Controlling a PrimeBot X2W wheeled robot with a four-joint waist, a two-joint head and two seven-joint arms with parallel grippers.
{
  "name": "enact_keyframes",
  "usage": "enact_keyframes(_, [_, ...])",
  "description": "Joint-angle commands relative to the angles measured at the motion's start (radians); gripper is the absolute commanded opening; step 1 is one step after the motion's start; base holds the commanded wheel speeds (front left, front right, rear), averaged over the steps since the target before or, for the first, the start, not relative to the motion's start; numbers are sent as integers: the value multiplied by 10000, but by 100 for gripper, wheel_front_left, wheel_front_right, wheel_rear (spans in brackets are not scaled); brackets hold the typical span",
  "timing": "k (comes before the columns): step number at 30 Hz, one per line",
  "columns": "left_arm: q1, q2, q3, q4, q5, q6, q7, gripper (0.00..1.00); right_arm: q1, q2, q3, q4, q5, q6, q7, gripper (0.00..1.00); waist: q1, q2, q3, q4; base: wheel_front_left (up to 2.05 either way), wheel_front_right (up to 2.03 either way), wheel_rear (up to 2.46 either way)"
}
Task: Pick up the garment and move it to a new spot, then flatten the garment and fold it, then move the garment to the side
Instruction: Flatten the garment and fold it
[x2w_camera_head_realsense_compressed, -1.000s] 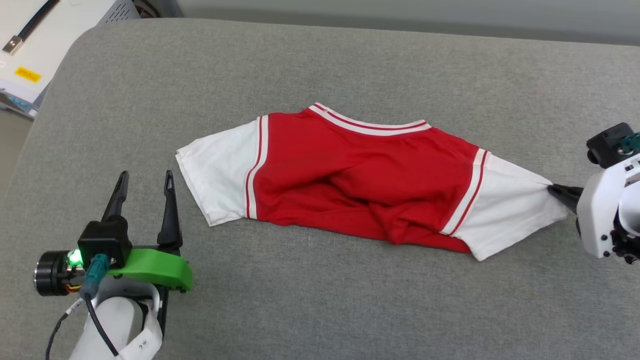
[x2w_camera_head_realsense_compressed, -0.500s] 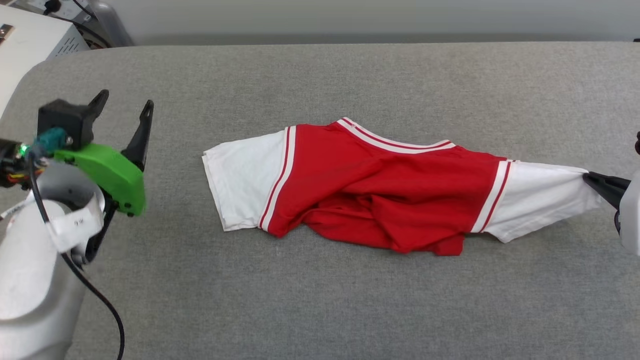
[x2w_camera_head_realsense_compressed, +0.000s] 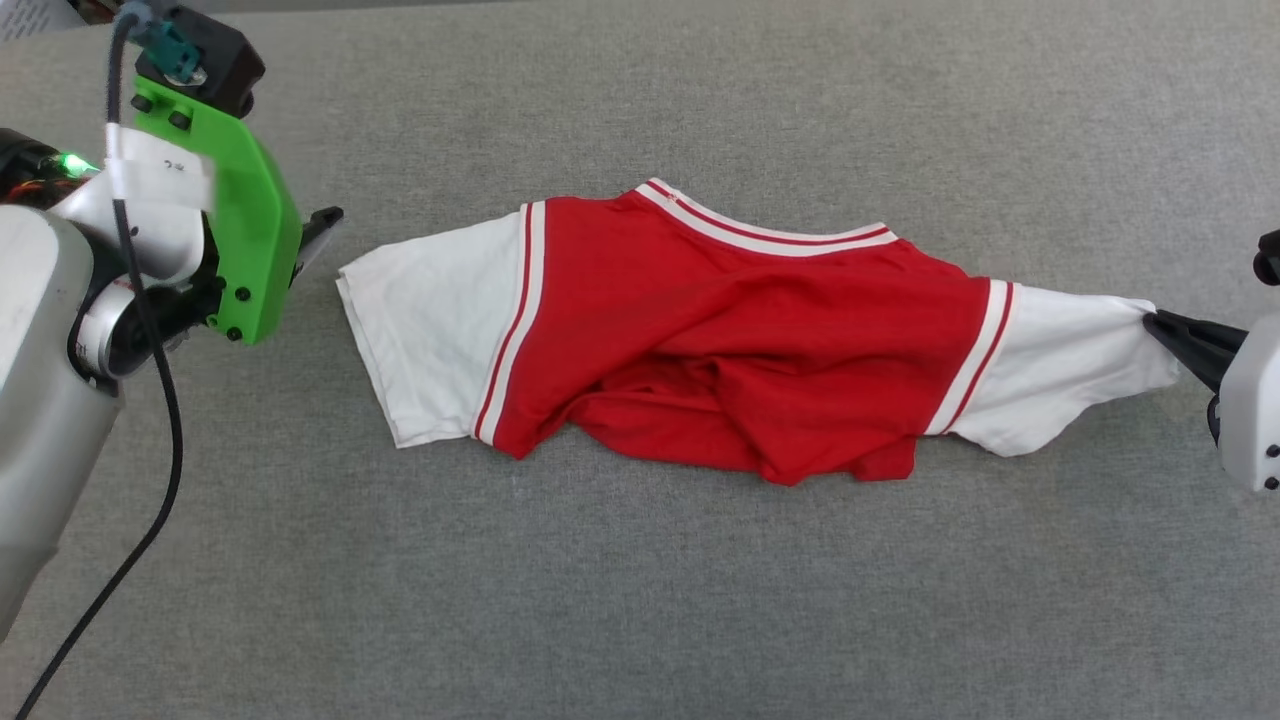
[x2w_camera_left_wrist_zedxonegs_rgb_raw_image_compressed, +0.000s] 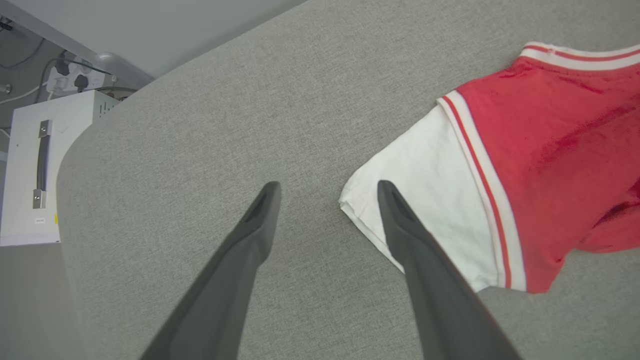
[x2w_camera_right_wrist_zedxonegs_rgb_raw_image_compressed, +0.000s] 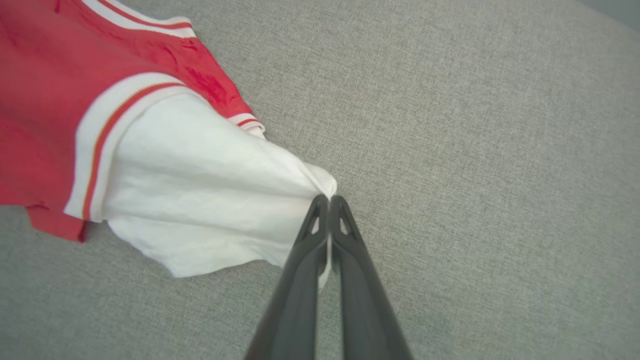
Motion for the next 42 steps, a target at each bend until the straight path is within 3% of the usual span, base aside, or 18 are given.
enact_keyframes(1, [-368,137,-282,80,-202,-25,361,100,-42,75,-83,-77,-149,-7,46,0,0,-1,503,-250,0,0,0])
enact_keyframes(7, [-1020,174,-1160,877,-907,-25,1396,100,-204,314,-249,-252,-350,-7,172,0,0,-1,1068,-484,0,0,0])
enact_keyframes(19, [-655,25,-3045,2585,-1245,-26,1123,100,-472,764,-28,-214,-521,-7,197,0,0,-1,1336,-793,0,0,0])
enact_keyframes(20, [-560,-10,-3168,2624,-1400,-26,1033,0,-451,772,-7,-168,-507,-7,169,0,0,-1,1273,-763,0,0,0])
enact_keyframes(30, [-868,422,-3693,2169,-1514,-26,-1608,0,-523,674,4,142,-600,-7,-690,0,0,-1,25,-332,0,0,0])
enact_keyframes(37, [-1029,1064,-3473,1322,-1434,-26,-3597,0,-591,348,-79,48,-443,-7,-1359,0,0,-1,-1128,62,0,0,0])
enact_keyframes(42, [-1292,1336,-3119,653,-1169,95,-4420,0,-935,74,-307,-124,-405,-7,-1606,0,0,-1,-1597,255,0,0,0])
